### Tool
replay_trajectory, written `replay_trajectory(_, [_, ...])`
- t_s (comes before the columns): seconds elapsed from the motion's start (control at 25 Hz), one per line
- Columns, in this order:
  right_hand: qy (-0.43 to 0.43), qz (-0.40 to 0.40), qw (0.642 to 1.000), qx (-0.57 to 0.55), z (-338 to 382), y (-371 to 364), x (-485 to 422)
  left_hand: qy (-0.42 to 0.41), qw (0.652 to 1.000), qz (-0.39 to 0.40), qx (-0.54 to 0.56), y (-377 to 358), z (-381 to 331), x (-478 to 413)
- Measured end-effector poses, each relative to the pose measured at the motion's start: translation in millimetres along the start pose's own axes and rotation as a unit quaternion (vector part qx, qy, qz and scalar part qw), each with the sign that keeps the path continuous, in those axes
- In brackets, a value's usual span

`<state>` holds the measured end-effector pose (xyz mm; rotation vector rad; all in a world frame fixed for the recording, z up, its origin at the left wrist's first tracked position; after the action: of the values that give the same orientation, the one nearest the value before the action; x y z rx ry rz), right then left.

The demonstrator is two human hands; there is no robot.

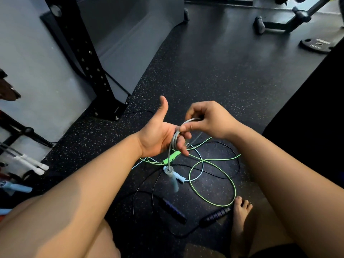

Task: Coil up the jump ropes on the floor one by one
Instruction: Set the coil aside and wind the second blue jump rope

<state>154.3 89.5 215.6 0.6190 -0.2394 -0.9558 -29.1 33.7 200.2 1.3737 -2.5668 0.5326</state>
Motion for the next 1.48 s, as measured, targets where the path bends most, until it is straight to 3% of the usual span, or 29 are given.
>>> replay_trajectory(0.2, [-0.046,0.016,0.998,-0.046,-20,-12,-3,-0.04,0.996,0.015,0.079,0,-6,7])
replay_trajectory(0.48, [-0.152,0.061,0.979,-0.118,-24,-37,2,-0.105,0.97,-0.06,0.212,9,-9,11])
replay_trajectory(0.64, [-0.204,0.122,0.969,-0.073,-35,-52,6,-0.176,0.932,-0.096,0.302,18,-12,14])
replay_trajectory(0.84, [-0.202,0.235,0.942,0.129,-45,-58,8,-0.262,0.876,-0.183,0.363,32,-17,14])
replay_trajectory(1.04, [-0.114,0.208,0.954,0.182,-19,-59,9,-0.298,0.839,-0.24,0.388,52,-17,10])
replay_trajectory(1.16, [-0.044,0.19,0.956,0.217,0,-58,10,-0.285,0.853,-0.262,0.349,55,-17,8])
replay_trajectory(1.32, [0.052,0.125,0.965,0.224,21,-47,14,-0.149,0.936,-0.275,0.161,44,-2,-5])
replay_trajectory(1.4, [0.089,0.07,0.97,0.213,25,-37,13,-0.068,0.976,-0.197,0.061,36,8,-10])
replay_trajectory(1.48, [0.069,0.027,0.98,0.185,19,-26,10,-0.02,0.997,-0.077,0.007,25,14,-11])
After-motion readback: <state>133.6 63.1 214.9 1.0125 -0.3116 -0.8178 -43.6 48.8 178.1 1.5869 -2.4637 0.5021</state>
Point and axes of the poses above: each hand's wrist, its own x-axis away from the middle knuckle, its own y-axis out of the back of the hand, z = x × y, the point moved 1 cm from there along -x, towards the middle knuckle, and after that the axes turned 4 degrees about -y, right-handed, at the moved point
